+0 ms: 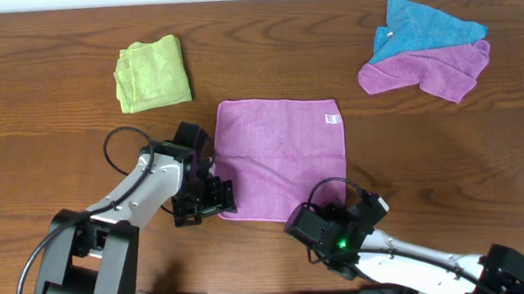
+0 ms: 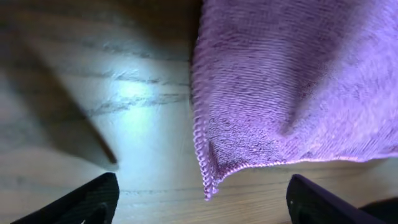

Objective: Fold the cloth

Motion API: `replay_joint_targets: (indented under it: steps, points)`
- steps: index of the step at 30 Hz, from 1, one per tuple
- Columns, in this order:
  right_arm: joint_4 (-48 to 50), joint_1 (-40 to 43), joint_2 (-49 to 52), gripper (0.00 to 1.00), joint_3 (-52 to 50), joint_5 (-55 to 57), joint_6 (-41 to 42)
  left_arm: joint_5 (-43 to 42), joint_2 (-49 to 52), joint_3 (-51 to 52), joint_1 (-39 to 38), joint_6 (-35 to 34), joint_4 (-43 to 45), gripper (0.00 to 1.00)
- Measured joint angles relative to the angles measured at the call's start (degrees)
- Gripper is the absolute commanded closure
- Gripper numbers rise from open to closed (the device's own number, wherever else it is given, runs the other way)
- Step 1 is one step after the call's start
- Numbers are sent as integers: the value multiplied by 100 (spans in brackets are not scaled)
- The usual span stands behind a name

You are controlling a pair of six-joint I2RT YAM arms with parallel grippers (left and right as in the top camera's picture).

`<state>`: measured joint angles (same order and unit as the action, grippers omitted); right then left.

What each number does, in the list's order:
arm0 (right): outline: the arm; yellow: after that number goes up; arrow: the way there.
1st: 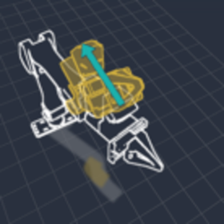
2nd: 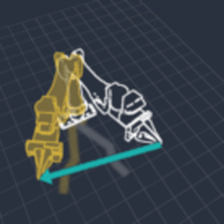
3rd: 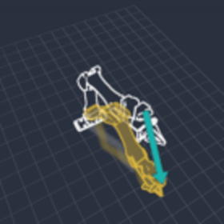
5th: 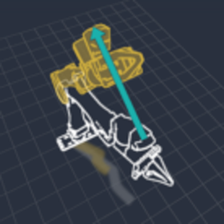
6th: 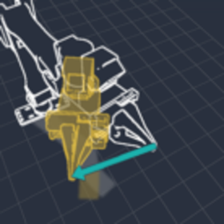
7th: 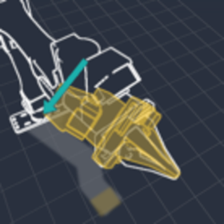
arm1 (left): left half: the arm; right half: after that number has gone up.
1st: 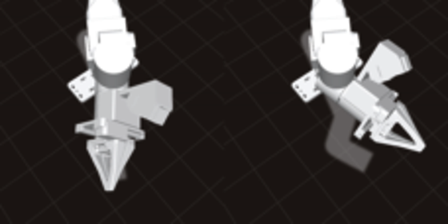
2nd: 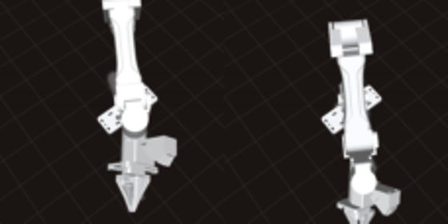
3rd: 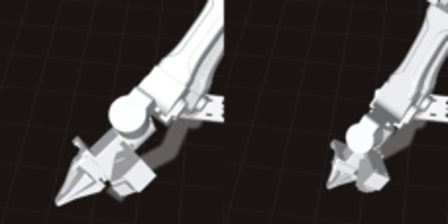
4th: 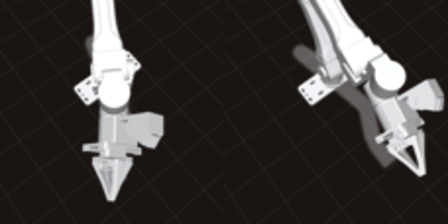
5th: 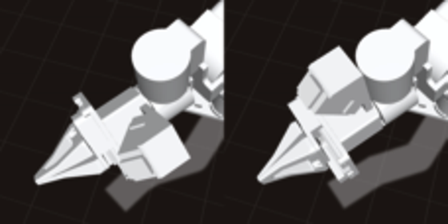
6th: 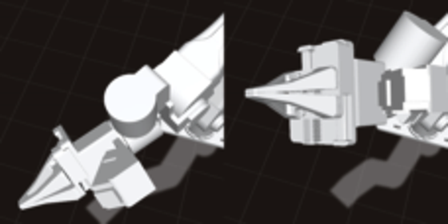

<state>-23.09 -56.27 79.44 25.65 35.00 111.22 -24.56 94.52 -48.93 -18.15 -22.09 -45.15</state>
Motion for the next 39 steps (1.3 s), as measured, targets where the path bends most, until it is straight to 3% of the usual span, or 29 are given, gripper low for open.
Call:
replay_joint_targets:
  steps: [4, 11, 15, 18, 20, 30, 32, 33, 34, 36, 39]
  points:
    - [79, 127, 0, 99, 0, 2, -103, 175, 0, 0, -42, -553, 195, 15]
    - [420, 184, 0, 99, -2, 61, -385, 673, 0, 0, -531, -1589, 730, 31]
    - [428, 184, 0, 99, -2, 66, -533, 804, 0, 0, -850, -2059, 741, 48]
    - [428, 184, 0, 99, -2, 70, -640, 846, 0, 0, -990, -2247, 721, 81]
    - [428, 184, 0, 98, -2, 72, -686, 870, 0, 0, -1014, -2334, 680, 89]
    - [431, 184, 0, 98, -2, 79, -1021, 1152, 0, 0, -1014, -2363, 468, 94]
    - [426, 184, 0, 91, -2, 79, -1132, 1158, 0, 0, -1014, -2378, 476, 94]
    - [424, 184, 0, 77, -2, 76, -1207, 1169, 0, 0, -1014, -2382, 490, 94]
    - [426, 186, 0, 71, -2, 74, -1263, 1172, 0, 0, -1014, -2385, 503, 94]
    - [404, 186, 0, 80, -2, 81, -1436, 1193, 0, 0, -1014, -2402, 511, 94]
    - [221, 188, 0, 74, 0, 105, -1611, 1279, 0, 0, -1014, -2409, 511, 94]
